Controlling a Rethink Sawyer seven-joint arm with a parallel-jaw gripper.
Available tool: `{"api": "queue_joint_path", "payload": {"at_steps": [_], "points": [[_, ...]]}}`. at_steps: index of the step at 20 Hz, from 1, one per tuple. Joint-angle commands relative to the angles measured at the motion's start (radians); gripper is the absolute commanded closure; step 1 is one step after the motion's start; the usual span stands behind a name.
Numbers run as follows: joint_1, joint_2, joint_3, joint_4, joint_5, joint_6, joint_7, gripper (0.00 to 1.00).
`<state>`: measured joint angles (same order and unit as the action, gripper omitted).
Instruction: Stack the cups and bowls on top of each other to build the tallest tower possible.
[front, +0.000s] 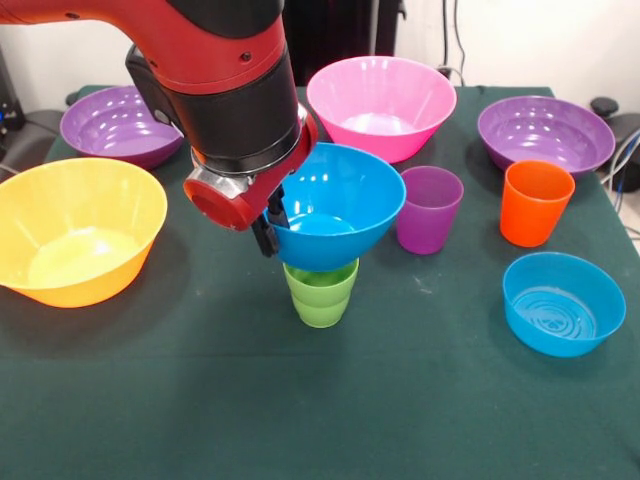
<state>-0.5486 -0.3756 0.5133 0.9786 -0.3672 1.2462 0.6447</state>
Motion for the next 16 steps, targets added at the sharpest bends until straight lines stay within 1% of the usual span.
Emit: {"api": "queue_joint_path", "payload": {"at_steps": [1,5,10,16], "points": [[0.016,0.029,0.044,0.018,-0.04,-0.056,-0.109,1.0],[0.016,0.035,0.045,0.019,-0.039,-0.062,-0.105,1.0],[0.021,0.035,0.038,0.022,-0.035,-0.046,-0.084,1.0],[0.016,0.036,0.042,0.03,-0.03,-0.055,-0.087,1.0]]}}
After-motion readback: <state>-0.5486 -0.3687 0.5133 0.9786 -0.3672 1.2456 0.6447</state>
